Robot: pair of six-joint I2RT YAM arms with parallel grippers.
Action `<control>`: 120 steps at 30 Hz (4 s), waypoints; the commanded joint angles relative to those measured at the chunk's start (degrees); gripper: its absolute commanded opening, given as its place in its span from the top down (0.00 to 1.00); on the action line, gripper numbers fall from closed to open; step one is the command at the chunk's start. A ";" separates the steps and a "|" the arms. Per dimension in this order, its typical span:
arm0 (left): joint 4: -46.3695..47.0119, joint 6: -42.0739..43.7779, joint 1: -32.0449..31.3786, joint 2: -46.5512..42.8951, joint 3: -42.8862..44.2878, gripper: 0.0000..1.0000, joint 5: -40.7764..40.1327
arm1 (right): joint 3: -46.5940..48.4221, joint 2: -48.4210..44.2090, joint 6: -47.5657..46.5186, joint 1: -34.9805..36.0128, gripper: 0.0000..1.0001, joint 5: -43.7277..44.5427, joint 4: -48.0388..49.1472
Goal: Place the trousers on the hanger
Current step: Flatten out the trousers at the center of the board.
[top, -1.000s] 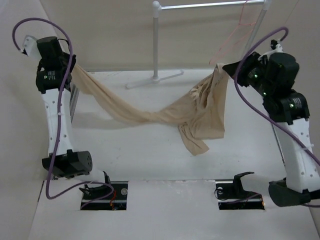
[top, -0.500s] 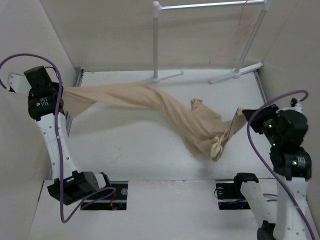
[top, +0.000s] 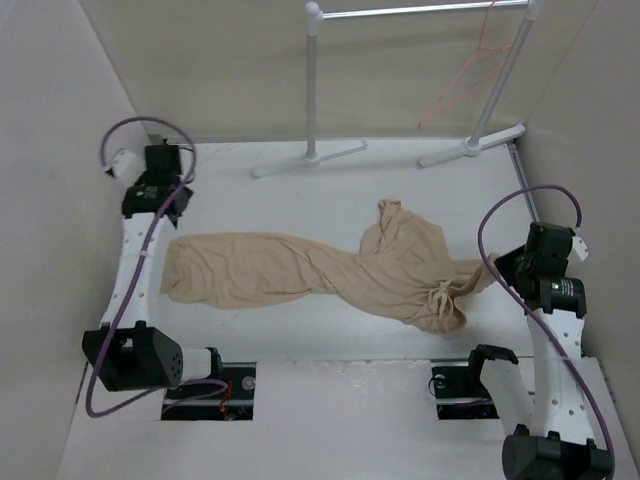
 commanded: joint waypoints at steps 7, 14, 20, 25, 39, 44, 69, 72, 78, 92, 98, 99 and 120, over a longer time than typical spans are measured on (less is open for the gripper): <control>18.11 3.88 -42.63 18.93 4.66 0.58 22.89 | 0.71 2.67 -2.05 0.32 0.93 -1.08 8.99; 17.95 13.89 -51.27 38.82 20.14 0.53 29.79 | -1.75 1.18 -1.96 3.13 0.93 -2.75 9.87; 17.78 15.65 -51.19 46.65 24.19 0.51 32.61 | -3.86 -1.02 -1.35 4.28 0.93 -3.01 9.61; 15.85 16.36 -51.71 50.96 26.13 0.58 28.50 | -4.56 -2.34 -1.17 4.28 0.93 -3.36 9.52; 18.64 16.02 -49.61 47.75 24.83 1.00 17.43 | -4.47 -4.00 -1.26 2.97 0.95 -4.42 9.43; 17.87 15.65 -40.30 29.90 21.82 1.00 6.53 | -5.88 -4.36 -1.17 -0.20 0.98 -4.68 9.78; 19.53 16.01 -11.98 22.41 5.76 0.54 -9.67 | 9.58 34.74 1.91 2.34 0.94 -5.65 28.33; 20.50 15.31 -11.11 21.00 1.97 0.49 -6.69 | 9.94 34.06 0.50 2.43 0.95 -4.25 27.63; 21.21 15.48 -6.62 30.46 8.53 0.48 4.48 | 5.55 29.13 0.59 2.78 0.95 -3.53 29.20; 13.73 13.63 -5.30 43.14 15.41 0.72 4.93 | 0.71 25.08 0.15 5.42 0.94 -6.61 30.78; 12.67 12.58 -4.60 40.52 16.10 0.98 -0.95 | 0.44 26.13 -0.29 3.05 0.94 -6.27 31.14; 12.85 12.58 -4.60 38.77 17.16 0.98 -2.09 | 0.97 27.10 -0.03 2.35 0.95 -6.52 31.14; 20.93 11.97 -6.53 25.07 15.20 0.43 1.93 | 7.86 29.41 1.56 4.53 0.48 -2.23 29.74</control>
